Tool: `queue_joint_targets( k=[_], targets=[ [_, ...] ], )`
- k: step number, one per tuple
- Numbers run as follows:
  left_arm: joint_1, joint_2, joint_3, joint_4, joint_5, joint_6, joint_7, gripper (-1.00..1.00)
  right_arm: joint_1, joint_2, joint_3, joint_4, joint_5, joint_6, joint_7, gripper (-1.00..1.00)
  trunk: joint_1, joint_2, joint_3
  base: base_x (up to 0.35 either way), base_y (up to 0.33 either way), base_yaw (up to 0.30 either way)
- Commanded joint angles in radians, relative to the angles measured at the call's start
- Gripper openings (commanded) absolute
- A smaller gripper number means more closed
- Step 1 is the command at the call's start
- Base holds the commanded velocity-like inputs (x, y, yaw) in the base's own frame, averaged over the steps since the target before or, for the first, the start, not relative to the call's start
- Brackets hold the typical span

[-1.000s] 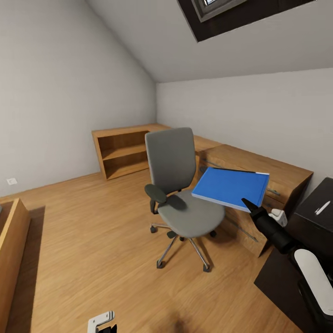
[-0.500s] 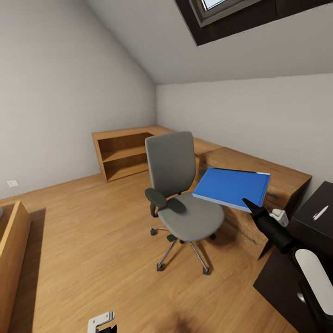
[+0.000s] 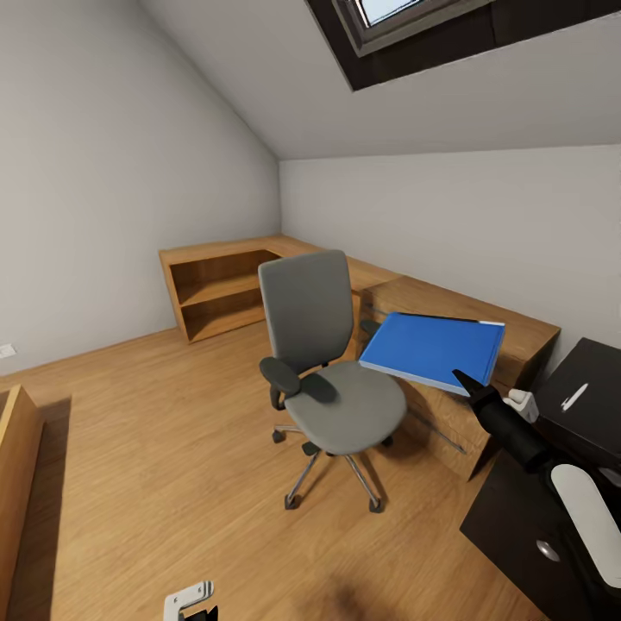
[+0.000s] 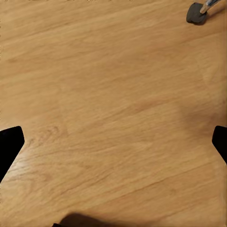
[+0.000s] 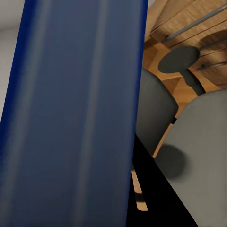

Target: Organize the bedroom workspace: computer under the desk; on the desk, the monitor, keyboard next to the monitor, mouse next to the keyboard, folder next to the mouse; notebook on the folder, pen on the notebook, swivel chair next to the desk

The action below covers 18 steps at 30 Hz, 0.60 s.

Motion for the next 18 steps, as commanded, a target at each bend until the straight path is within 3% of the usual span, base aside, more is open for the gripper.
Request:
queue_joint_targets(
  k=[1,18],
  targets=[
    [0.0,-0.001,0.002,-0.002,0.003,0.006,0.001,1.0,-0.001,0.0,-0.001,-0.001,-0.008,0.005,-0.004,-1.0,-0.004,0.007,0.002,0.0,0.0,-0.014],
    [0.0,-0.002,0.002,-0.002,0.004,0.006,0.001,1.0,-0.001,0.001,-0.001,0.002,-0.007,0.002,-0.004,-1.0,-0.069,0.126,0.055,0.0,0.0,-0.018]
  ],
)
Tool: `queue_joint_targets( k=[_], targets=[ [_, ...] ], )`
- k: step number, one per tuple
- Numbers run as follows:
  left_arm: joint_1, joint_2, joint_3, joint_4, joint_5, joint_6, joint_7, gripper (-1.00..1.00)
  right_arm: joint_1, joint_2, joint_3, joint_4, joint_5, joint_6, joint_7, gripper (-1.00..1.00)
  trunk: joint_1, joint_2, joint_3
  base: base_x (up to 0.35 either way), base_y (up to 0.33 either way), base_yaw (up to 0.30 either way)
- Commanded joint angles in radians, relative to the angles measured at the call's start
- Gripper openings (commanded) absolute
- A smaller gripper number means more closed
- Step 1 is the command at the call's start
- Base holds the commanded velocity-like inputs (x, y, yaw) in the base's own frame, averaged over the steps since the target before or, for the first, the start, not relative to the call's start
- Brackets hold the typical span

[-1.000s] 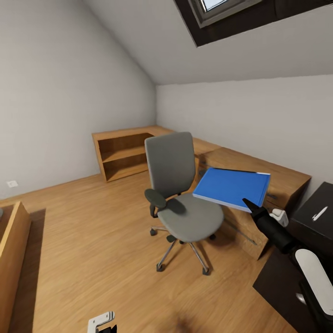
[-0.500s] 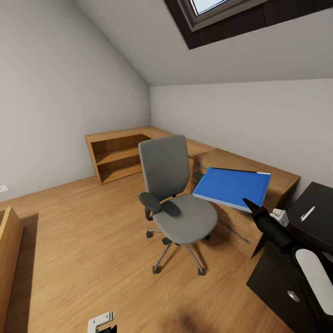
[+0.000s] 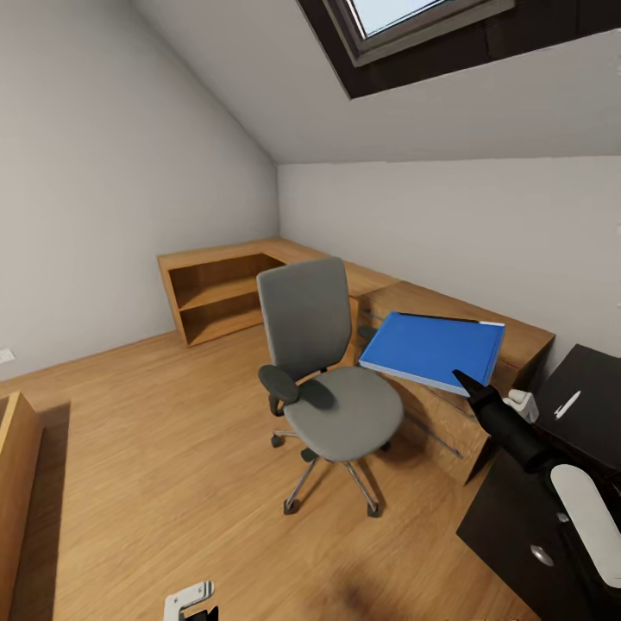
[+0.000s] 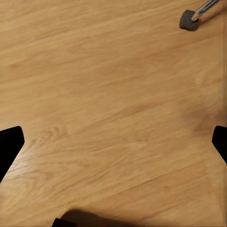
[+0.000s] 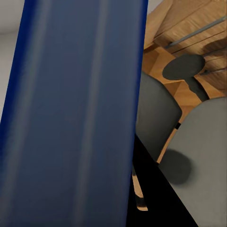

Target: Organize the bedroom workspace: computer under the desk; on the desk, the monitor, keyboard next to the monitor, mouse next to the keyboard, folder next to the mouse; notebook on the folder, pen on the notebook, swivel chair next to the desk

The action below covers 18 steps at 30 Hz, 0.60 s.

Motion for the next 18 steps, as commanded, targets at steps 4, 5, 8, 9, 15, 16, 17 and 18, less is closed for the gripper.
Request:
queue_joint_targets(
  k=[4,5,8,9,15,16,17,18],
  targets=[
    [0.0,-0.001,0.002,-0.003,0.003,0.006,0.001,1.0,-0.001,0.0,-0.001,0.001,-0.007,0.004,-0.005,-1.0,-0.016,0.028,0.012,0.0,0.0,-0.21],
    [0.0,-0.001,0.002,-0.002,0.003,0.006,0.001,1.0,-0.001,0.0,-0.001,0.001,-0.007,0.004,-0.005,-1.0,-0.019,0.035,0.015,0.0,0.0,-0.247],
    [0.0,-0.002,0.002,-0.002,0.003,0.006,0.001,1.0,-0.001,0.0,-0.001,0.006,-0.007,0.002,-0.006,-1.0,-0.031,0.056,0.024,0.0,0.0,-0.261],
    [0.0,-0.002,0.001,-0.002,0.003,0.006,0.001,1.0,-0.001,0.0,-0.001,0.009,-0.006,0.001,-0.006,-1.0,-0.035,0.063,0.027,0.0,0.0,-0.268],
    [0.0,-0.005,0.0,-0.003,0.002,0.006,0.001,1.0,-0.001,0.001,-0.02,0.046,-0.006,-0.001,-0.009,-1.0,-0.058,0.105,0.046,0.0,0.0,-0.271],
    [0.0,-0.006,-0.001,-0.002,0.002,0.006,0.001,1.0,-0.001,0.002,-0.037,0.051,-0.007,0.0,-0.009,-1.0,-0.062,0.112,0.049,0.0,0.0,-0.283],
    [0.0,-0.006,-0.001,-0.003,0.002,0.006,0.001,1.0,-0.001,0.003,-0.044,0.053,-0.007,0.0,-0.009,-1.0,-0.065,0.119,0.052,0.0,0.0,-0.287],
    [0.0,-0.006,-0.001,-0.003,0.002,0.006,0.001,1.0,-0.001,0.003,-0.05,0.054,-0.006,0.0,-0.009,-1.0,-0.069,0.126,0.056,0.0,0.0,-0.29]
  ],
)
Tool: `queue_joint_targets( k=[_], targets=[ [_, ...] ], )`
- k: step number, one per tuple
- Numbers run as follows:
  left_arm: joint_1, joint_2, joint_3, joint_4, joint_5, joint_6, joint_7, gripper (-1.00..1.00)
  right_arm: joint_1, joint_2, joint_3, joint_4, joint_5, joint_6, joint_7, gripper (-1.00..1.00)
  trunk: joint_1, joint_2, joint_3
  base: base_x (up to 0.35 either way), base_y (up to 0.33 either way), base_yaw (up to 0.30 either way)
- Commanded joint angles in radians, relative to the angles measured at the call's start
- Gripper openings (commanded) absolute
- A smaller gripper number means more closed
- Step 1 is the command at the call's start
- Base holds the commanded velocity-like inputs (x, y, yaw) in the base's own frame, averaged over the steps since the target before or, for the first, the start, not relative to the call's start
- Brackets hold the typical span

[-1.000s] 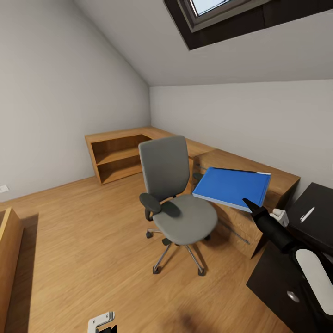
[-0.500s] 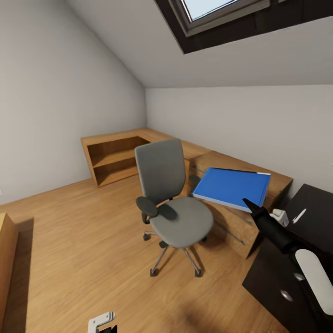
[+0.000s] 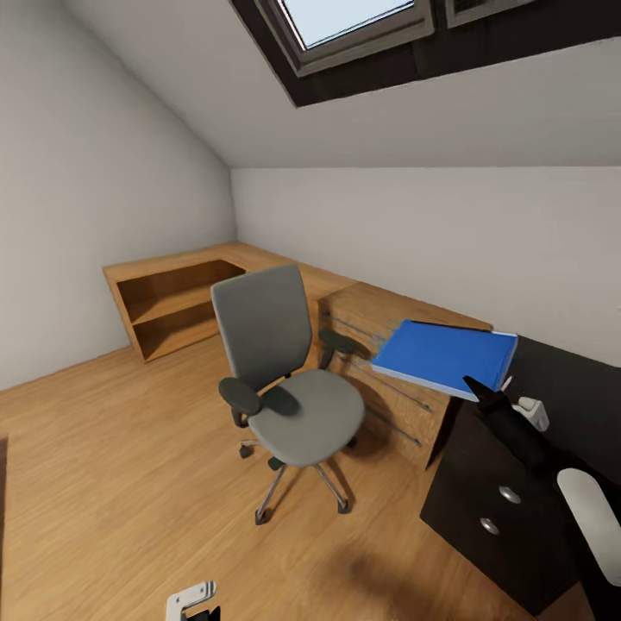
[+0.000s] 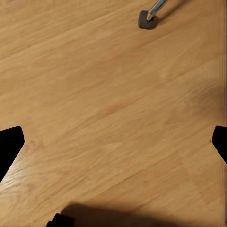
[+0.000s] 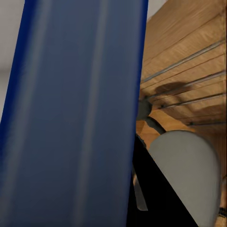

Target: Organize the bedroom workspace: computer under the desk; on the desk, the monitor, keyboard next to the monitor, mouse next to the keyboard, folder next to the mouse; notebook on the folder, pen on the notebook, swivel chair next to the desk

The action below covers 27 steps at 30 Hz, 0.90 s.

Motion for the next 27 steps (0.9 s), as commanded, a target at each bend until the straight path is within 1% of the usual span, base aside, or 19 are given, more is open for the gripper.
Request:
queue_joint_targets(
  k=[1,6,7,10,22,23,24,27],
  targets=[
    [0.0,-0.002,0.002,-0.001,0.003,0.006,0.001,1.0,-0.001,0.0,-0.01,0.001,-0.009,0.005,-0.005,-1.0,-0.004,0.007,0.002,0.0,0.0,-0.293],
    [0.0,-0.001,0.0,0.031,0.002,0.005,0.001,1.0,-0.001,0.0,-0.019,0.003,-0.009,0.005,-0.006,-1.0,-0.023,0.042,0.017,0.0,0.0,-0.294],
    [0.0,-0.001,0.0,0.034,0.002,0.005,0.0,1.0,-0.001,0.0,-0.036,0.003,-0.009,0.006,-0.007,-1.0,-0.023,0.042,0.017,0.0,0.0,-0.294],
    [0.0,-0.001,0.001,0.036,0.003,0.005,0.0,1.0,-0.001,0.0,-0.048,0.003,-0.009,0.006,-0.013,-1.0,-0.023,0.042,0.016,0.0,0.0,-0.294],
    [0.0,-0.001,0.001,0.037,0.004,0.005,-0.002,1.0,-0.001,0.0,-0.055,0.016,-0.009,0.005,-0.018,-1.0,-0.023,0.042,0.011,0.0,0.0,-0.294],
    [0.0,-0.001,0.001,0.037,0.003,0.005,-0.002,1.0,-0.001,-0.001,-0.055,0.017,-0.009,0.005,-0.018,-1.0,-0.027,0.049,0.014,0.0,0.0,-0.294],
    [0.0,-0.002,0.0,0.037,0.003,0.005,-0.002,1.0,-0.001,-0.001,-0.078,0.023,-0.009,0.006,-0.018,-1.0,-0.031,0.056,0.016,0.0,0.0,-0.295],
    [0.0,-0.002,-0.001,0.037,0.003,0.005,-0.001,1.0,-0.001,-0.001,-0.091,0.025,-0.009,0.008,-0.017,-1.0,-0.042,0.077,0.024,0.0,0.0,-0.295]
  ],
)
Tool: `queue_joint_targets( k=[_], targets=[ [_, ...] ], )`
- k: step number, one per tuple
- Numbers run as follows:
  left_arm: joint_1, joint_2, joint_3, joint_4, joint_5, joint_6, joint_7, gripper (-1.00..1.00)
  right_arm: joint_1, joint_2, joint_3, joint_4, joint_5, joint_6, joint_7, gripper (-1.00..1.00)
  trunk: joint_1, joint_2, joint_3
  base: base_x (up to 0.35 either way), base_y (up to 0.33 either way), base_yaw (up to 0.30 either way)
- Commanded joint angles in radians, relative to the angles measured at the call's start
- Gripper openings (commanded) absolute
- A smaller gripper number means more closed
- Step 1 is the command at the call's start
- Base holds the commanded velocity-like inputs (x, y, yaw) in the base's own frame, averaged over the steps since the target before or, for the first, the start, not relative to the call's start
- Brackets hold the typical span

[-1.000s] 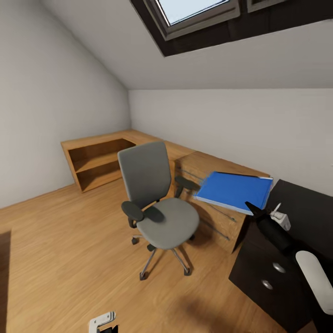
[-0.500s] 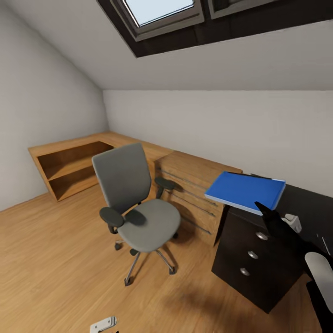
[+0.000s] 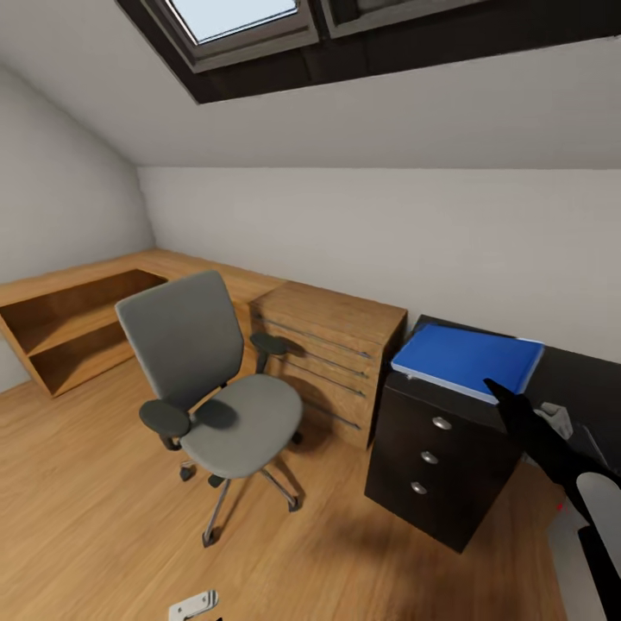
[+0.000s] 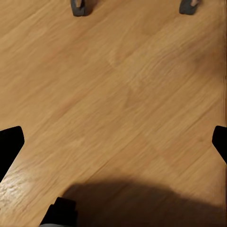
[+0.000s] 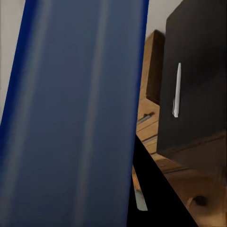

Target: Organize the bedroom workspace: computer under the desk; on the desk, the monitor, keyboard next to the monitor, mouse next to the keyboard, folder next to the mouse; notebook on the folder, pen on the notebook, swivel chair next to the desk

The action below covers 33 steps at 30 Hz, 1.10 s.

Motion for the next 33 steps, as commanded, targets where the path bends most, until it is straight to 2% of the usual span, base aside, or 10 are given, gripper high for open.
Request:
queue_joint_targets(
  k=[1,33],
  targets=[
    [0.0,-0.001,0.003,-0.003,0.003,0.006,0.001,1.0,-0.001,0.0,-0.002,-0.001,-0.01,0.005,-0.006,-1.0,-0.004,0.007,0.002,0.0,0.0,-0.294],
    [0.0,-0.001,0.004,-0.003,0.004,0.005,0.002,1.0,-0.001,0.0,-0.006,0.014,-0.01,0.004,-0.007,-1.0,-0.127,0.231,0.089,0.0,0.0,-0.294]
  ],
)
